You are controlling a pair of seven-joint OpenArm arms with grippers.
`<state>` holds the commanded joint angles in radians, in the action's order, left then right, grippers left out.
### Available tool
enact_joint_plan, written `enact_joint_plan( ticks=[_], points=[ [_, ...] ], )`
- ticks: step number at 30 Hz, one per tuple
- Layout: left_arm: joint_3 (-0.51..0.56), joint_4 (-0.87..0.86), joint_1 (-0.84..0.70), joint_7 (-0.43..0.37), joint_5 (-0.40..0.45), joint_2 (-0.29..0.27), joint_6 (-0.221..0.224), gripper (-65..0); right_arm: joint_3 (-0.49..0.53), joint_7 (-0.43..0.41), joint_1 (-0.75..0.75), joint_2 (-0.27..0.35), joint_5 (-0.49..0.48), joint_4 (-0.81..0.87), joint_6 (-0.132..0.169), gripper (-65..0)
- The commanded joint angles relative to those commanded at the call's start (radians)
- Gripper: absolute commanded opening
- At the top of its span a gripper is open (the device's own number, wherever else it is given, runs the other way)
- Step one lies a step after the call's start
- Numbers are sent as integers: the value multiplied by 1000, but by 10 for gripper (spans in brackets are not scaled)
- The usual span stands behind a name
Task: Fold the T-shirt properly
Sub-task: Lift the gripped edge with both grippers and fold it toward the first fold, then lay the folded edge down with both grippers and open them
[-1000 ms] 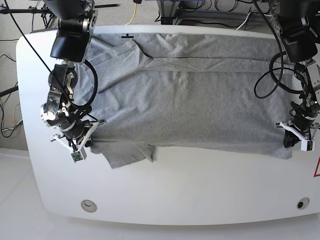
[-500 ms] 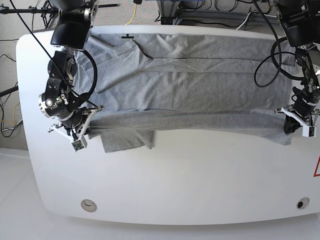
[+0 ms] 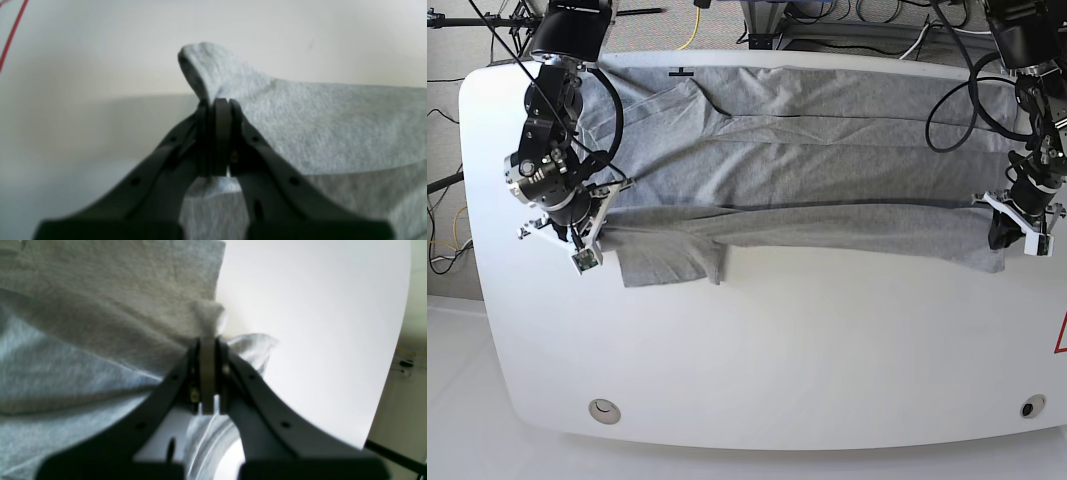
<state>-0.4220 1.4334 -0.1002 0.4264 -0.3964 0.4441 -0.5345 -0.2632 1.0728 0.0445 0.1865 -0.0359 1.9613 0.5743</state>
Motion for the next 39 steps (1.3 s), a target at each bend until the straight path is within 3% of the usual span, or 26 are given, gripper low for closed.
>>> enact_joint_plan(
  ticks=[16,39],
  points=[
    [-10,57,-80,21,-7,5,-14,-646,-8,54,89,12,11,27,3,-650],
    [-57,93,-152,82,-73,21,-21,-650,-7,62,143,9,11,24,6,-650]
  ],
)
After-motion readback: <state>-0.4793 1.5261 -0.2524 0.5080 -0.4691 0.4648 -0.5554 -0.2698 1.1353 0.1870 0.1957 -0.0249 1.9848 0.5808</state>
